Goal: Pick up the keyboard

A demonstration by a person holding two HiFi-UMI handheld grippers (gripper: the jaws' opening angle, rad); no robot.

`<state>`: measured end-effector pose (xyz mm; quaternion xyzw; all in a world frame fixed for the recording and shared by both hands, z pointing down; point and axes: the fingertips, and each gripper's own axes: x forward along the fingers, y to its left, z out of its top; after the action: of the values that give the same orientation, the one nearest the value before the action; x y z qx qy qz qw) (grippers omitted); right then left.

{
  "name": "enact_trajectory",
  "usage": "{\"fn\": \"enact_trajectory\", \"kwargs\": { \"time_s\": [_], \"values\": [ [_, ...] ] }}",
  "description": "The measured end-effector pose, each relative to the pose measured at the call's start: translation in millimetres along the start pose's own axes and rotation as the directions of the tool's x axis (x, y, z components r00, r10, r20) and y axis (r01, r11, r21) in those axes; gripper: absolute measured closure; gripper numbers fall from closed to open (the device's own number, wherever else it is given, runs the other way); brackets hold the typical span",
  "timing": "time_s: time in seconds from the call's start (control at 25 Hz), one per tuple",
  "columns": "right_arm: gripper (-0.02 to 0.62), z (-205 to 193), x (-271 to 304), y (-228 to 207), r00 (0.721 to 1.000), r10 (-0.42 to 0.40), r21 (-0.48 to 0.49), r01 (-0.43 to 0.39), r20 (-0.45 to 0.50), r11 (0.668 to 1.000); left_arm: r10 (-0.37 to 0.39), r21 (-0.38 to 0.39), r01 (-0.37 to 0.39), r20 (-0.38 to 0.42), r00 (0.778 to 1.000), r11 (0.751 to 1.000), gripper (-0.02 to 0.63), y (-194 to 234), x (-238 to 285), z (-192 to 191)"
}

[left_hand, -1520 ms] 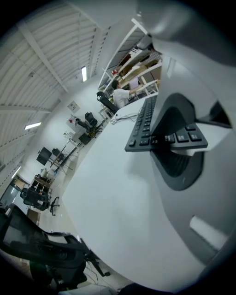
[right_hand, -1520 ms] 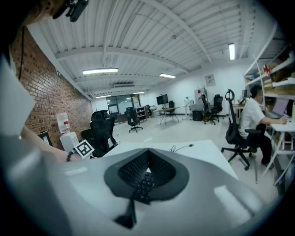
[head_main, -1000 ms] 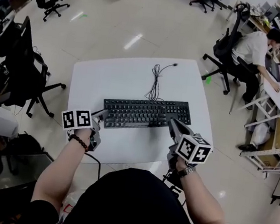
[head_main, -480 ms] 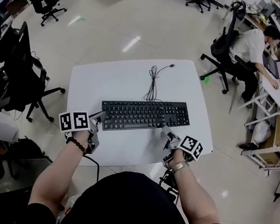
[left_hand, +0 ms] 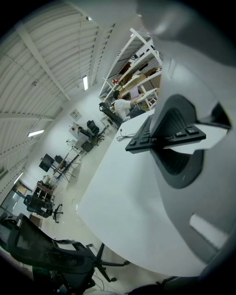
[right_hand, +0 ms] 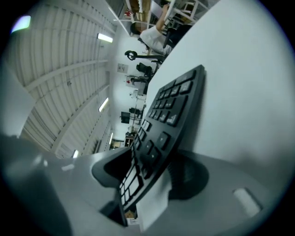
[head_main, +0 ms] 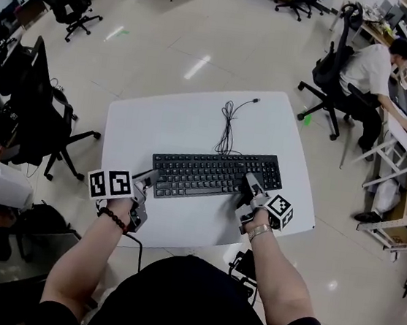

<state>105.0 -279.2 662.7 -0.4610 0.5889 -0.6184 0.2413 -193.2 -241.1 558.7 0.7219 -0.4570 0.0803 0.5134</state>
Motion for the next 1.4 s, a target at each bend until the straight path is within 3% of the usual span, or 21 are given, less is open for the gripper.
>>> {"fn": "enact_trajectory", "kwargs": {
  "time_s": [0.32, 0.6, 1.0, 1.2, 1.4],
  "values": [
    [0.459, 4, 2, 14, 0.999, 0.035, -0.046, -0.034, 0.014, 0.998, -0.004, -0.023, 0.004, 0.01, 1.0, 1.0, 0.518, 6, 1, -1],
    [0.468, 10, -17, 64, 0.997, 0.078, -0.186, -0.073, 0.017, 0.98, -0.087, -0.068, 0.092, 0.078, 0.993, 0.993, 0.518, 8, -5, 4],
    [0.477, 16, -50, 177, 0.982, 0.19, -0.439, -0.172, -0.004, 0.882, -0.236, -0.05, 0.253, 0.225, 0.945, 0.966, 0.52, -15, -26, 26],
    [0.477, 5, -61, 223, 0.971, 0.238, -0.536, -0.215, -0.028, 0.816, -0.273, -0.016, 0.29, 0.292, 0.917, 0.957, 0.518, -23, -44, 43],
    [0.477, 2, -72, 251, 0.961, 0.275, -0.581, -0.241, -0.031, 0.777, -0.295, 0.025, 0.305, 0.337, 0.894, 0.952, 0.52, -36, -58, 55]
  ]
}}
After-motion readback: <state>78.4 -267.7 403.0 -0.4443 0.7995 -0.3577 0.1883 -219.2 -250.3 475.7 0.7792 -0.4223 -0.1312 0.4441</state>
